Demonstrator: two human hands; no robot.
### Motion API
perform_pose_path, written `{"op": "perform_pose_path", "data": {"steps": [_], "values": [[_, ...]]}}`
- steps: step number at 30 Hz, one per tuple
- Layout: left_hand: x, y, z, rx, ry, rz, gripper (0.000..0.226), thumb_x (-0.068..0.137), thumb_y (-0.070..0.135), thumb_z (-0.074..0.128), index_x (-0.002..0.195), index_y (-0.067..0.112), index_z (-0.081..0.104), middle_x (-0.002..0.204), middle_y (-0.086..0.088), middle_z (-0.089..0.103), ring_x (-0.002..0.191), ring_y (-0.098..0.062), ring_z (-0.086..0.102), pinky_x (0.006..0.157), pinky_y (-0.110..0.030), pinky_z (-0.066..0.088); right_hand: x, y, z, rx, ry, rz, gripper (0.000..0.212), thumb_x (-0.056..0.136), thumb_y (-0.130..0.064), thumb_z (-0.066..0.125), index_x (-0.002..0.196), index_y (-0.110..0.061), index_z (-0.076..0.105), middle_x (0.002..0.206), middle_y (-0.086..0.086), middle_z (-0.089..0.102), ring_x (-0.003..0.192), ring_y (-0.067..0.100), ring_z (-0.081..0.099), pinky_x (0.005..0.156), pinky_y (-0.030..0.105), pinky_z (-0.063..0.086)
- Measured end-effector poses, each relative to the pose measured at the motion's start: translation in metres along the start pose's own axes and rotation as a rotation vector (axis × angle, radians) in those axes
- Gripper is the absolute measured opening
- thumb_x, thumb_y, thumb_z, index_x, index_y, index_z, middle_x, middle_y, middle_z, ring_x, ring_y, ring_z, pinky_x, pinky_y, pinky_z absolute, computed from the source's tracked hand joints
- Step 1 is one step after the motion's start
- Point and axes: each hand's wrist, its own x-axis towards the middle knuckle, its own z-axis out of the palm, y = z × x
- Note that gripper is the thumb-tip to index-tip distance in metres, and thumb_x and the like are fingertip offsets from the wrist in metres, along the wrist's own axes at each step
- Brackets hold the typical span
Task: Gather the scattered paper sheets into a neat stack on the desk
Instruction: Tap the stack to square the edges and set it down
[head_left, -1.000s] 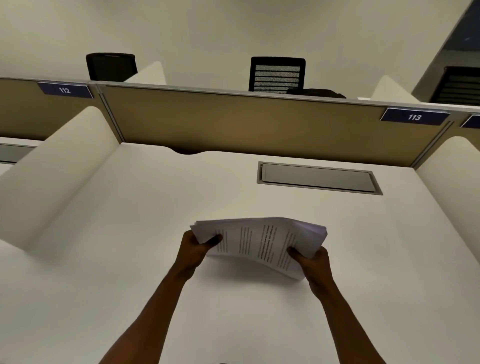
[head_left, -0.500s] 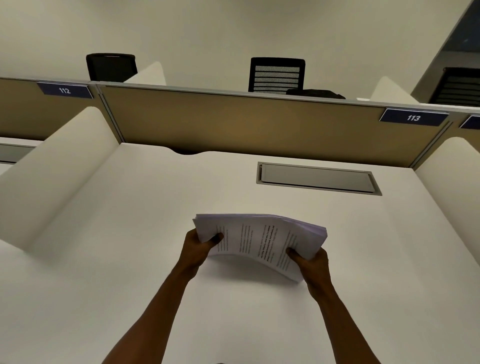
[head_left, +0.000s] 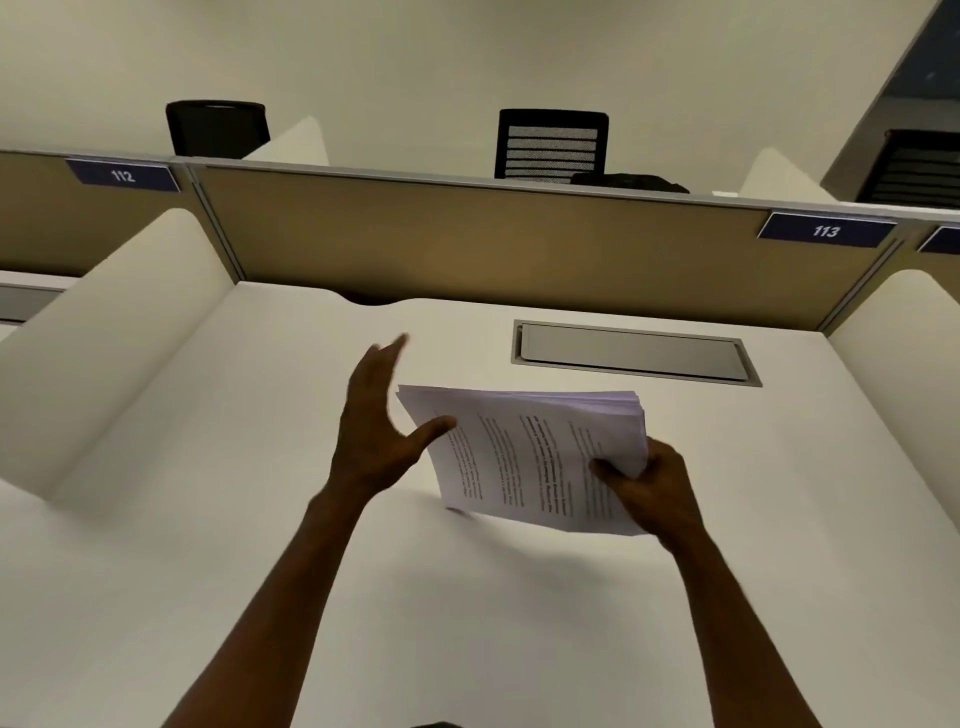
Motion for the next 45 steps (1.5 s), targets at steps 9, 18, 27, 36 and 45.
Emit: {"op": "perform_pose_path", "data": {"steps": [9, 18, 27, 36, 45], "values": [[0.033, 0.052, 0.001, -0.067, -0.375, 0.175, 0.017, 0.084, 0.024, 0.075, 0.101, 0.022, 0.075, 0.085, 0.007, 0.075, 0.072, -0.002, 0.065, 0.065, -0.016, 0.046, 0.013, -0.084, -0.026, -0.319, -0.173, -0.35, 0.013, 0.077, -0.01, 0.076, 0.09, -0.012, 0.074, 0.078, -0.006, 0.07, 0.069, 0.014, 0.064, 0.06, 0.022, 0.045], [0.006, 0.007, 0.013, -0.66, -0.12, -0.31, 0.008, 0.086, 0.019, 0.074, 0.093, 0.016, 0.075, 0.089, 0.003, 0.079, 0.081, -0.018, 0.074, 0.069, -0.027, 0.058, 0.031, -0.02, -0.033, 0.4, -0.301, 0.06, 0.085, 0.057, -0.037, 0.091, 0.132, -0.029, 0.052, 0.122, 0.01, 0.068, 0.116, 0.026, 0.063, 0.098, 0.049, 0.051], [-0.031, -0.011, 0.056, -0.773, -0.167, -0.463, 0.02, 0.089, 0.016, 0.07, 0.106, 0.005, 0.073, 0.102, -0.009, 0.077, 0.093, -0.032, 0.073, 0.079, -0.039, 0.06, 0.007, -0.01, 0.046, 0.657, -0.009, 0.165, 0.023, 0.083, 0.0, 0.07, 0.101, -0.014, 0.068, 0.101, 0.005, 0.075, 0.095, 0.031, 0.07, 0.074, 0.037, 0.058], [-0.046, -0.017, 0.065, -0.715, -0.169, -0.492, 0.018, 0.093, 0.016, 0.066, 0.111, 0.014, 0.069, 0.104, -0.002, 0.077, 0.093, -0.023, 0.073, 0.074, -0.029, 0.06, -0.007, 0.007, 0.066, 0.485, 0.026, 0.185, 0.025, 0.083, -0.007, 0.074, 0.098, -0.026, 0.07, 0.103, 0.0, 0.074, 0.095, 0.027, 0.069, 0.079, 0.043, 0.059], [-0.059, -0.02, 0.076, -0.71, -0.148, -0.516, 0.039, 0.083, 0.035, 0.067, 0.116, 0.015, 0.069, 0.106, -0.004, 0.076, 0.097, -0.027, 0.072, 0.08, -0.043, 0.062, -0.017, 0.016, 0.074, 0.42, 0.019, 0.18, 0.031, 0.072, -0.027, 0.073, 0.102, -0.029, 0.068, 0.103, -0.002, 0.072, 0.096, 0.025, 0.067, 0.079, 0.045, 0.059]]}}
